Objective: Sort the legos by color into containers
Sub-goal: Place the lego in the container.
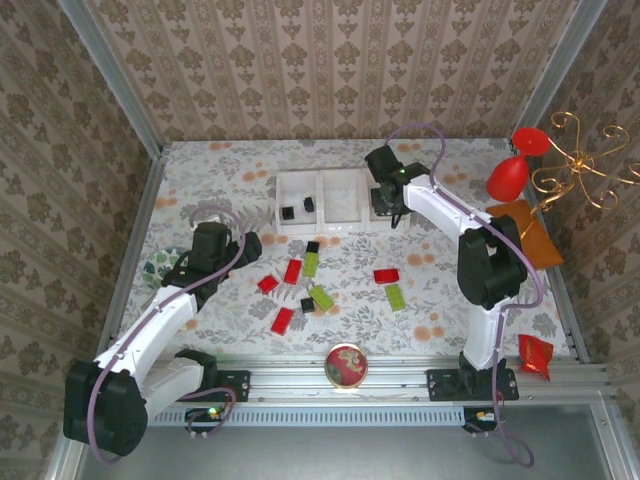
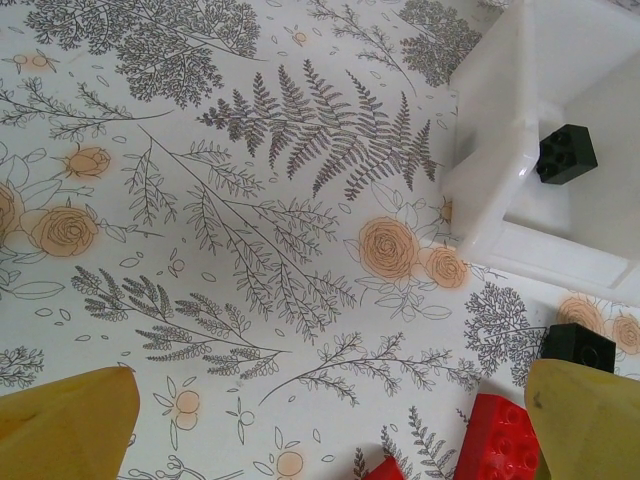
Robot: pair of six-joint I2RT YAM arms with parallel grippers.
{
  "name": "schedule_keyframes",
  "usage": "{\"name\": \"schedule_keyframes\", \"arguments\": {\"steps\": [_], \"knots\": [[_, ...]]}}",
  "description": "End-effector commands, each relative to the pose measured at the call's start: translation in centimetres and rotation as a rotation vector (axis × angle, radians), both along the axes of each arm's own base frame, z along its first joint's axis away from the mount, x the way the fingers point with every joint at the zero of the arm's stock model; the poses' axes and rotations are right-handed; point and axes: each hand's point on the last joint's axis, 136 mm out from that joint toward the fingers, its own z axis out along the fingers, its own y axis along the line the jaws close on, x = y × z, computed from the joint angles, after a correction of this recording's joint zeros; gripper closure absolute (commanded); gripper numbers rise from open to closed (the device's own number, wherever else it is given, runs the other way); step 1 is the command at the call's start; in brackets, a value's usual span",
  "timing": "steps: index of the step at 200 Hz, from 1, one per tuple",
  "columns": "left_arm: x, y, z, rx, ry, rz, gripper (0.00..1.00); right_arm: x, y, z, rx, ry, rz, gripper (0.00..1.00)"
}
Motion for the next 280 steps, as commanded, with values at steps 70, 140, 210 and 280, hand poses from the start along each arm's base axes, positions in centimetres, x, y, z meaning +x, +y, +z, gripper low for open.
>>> {"name": "schedule_keyframes", "arguments": {"steps": [70,140,210,280], "knots": [[-0.6,0.1,-0.9,-0.030,0.028,0.009,0.00,2.9,0.4,-2.6,-0.027,0.004,0.015,0.79],[-0.6,0.3,-1.0,-0.030,0.032,0.014,0.00,2.6,-0.1,-2.5,-0.046,0.001,0.002,0.62],[-0.6,0.5,-1.2,-0.025,0.040,0.024,0.00,1.8,-0.3,-0.5,-0.024,-0.041,-0.009,0.54],[-1.3,0.5,-1.5,0.013,0.082,0.001,0.00,-0.6,-0.4,1.9,0.028,-0.086,-0.041,0.45]]}}
